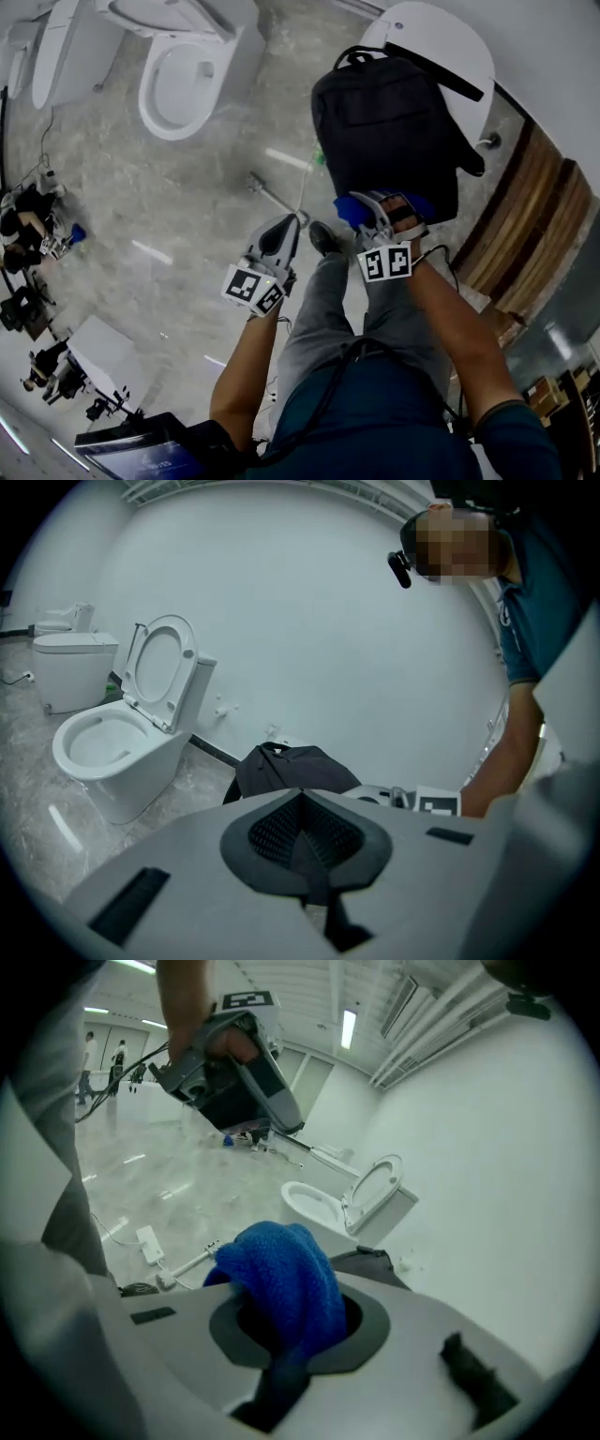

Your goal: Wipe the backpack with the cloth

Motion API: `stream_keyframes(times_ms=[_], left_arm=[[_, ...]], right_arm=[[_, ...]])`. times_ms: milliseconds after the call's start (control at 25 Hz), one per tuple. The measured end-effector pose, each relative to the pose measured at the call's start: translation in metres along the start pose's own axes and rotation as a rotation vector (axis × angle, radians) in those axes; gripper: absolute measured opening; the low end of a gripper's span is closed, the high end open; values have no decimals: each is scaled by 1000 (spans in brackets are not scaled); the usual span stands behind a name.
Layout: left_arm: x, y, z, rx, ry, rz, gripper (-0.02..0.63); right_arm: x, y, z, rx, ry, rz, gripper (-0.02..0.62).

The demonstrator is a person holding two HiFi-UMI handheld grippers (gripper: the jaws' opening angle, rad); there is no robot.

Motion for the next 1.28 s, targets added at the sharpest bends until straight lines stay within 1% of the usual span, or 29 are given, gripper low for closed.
stream_keyframes(times_ms=[40, 80, 160, 200, 280, 320, 360, 440, 560, 640, 680, 760, 800, 880, 960, 1000, 1040, 1120, 1160, 1200, 1240, 1280], left_arm=[[3, -1, -3, 0, 4, -4, 6], [2, -3, -5, 4, 1, -6, 6], [-8, -12, -3, 15, -17, -10, 6], [-12, -15, -1, 18, -23, -11, 6], [-16, -18, 3, 15, -20, -12, 6], [-17, -18, 4, 13, -17, -13, 6], [-18, -18, 4, 11, -14, -13, 6], [-18, -18, 2, 13, -9, -13, 6], [-12, -17, -2, 17, 14, -12, 6], [-16, -14, -3, 20, 22, -9, 6], [-23, -13, -2, 23, 12, -6, 6], [-35, -17, 1, 30, -14, -2, 6], [-34, -19, 1, 31, -15, -1, 6], [-22, -18, -4, 31, 0, 3, 6], [-13, -18, -8, 37, 5, 5, 6], [-11, -19, -9, 42, 4, 6, 6], [-11, -20, -9, 45, 2, 6, 6], [-11, -21, -8, 39, -3, 4, 6], [-11, -22, -7, 36, -5, 2, 6], [-12, -22, -7, 34, -7, 1, 6], [-13, -22, -6, 33, -10, 0, 6], [-14, -22, -7, 32, -12, 1, 6]], right_arm=[[0, 5, -11, -28, 6, -9, 28], [1, 9, -22, -27, 20, -22, 28], [4, 18, -44, 26, 78, -17, 28], [4, 30, -56, 60, 119, 15, 28], [-1, 59, -79, 122, 202, 111, 28], [-3, 70, -88, 141, 230, 156, 28], [-4, 76, -95, 147, 248, 187, 28], [3, 69, -102, 131, 250, 190, 28], [28, 30, -98, 50, 180, 148, 28], [47, 0, -89, 0, 106, 128, 28], [59, -15, -84, -6, 54, 113, 27], [84, -33, -84, 12, -102, 89, 28], [92, -34, -91, 22, -189, 93, 28], [101, -22, -111, 30, -338, 107, 28], [107, -7, -128, 37, -441, 64, 28], [108, -1, -133, 32, -462, 27, 26], [108, 3, -137, 19, -465, -12, 26], [107, 12, -143, 15, -442, -76, 28], [106, 19, -148, 26, -411, -87, 28], [104, 29, -155, 38, -361, -74, 27], [103, 44, -165, 52, -300, -32, 28], [103, 63, -177, 73, -238, 42, 27]])
Point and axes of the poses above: the fingertips, and each gripper's own axes: x forward along the fingers, z to its left, y out of its underside, the point moved 10 cm from there along -x, backward along the fingers, and after that the axes turned 10 degrees about -x, right-handed, at the moved point
